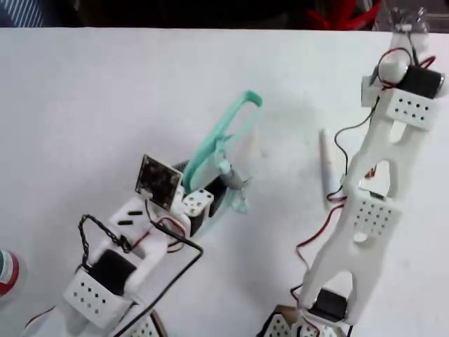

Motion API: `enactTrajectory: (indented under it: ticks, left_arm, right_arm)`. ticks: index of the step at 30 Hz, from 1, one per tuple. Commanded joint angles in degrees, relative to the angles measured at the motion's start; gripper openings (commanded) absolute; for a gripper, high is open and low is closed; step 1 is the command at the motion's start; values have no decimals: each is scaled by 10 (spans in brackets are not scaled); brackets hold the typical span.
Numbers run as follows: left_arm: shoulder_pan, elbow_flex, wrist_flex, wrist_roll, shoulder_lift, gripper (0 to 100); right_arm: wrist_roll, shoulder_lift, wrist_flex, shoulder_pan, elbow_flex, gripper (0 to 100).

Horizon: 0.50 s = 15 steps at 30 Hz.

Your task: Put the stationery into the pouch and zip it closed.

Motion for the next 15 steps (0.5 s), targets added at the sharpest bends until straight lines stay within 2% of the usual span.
enactTrajectory:
  ticks: [1, 6, 15]
  left_arm:
    - [-1, -17, -11, 2, -5, 146]
    - [-1, -16, -11, 2, -5, 146]
    - [-2, -16, -10, 2, -5, 146]
  right_arm:
    - [-8, -177, 5, -43, 157, 18]
    - [-8, -409, -16, -116, 419, 18]
    - [-8, -718, -153, -169, 705, 18]
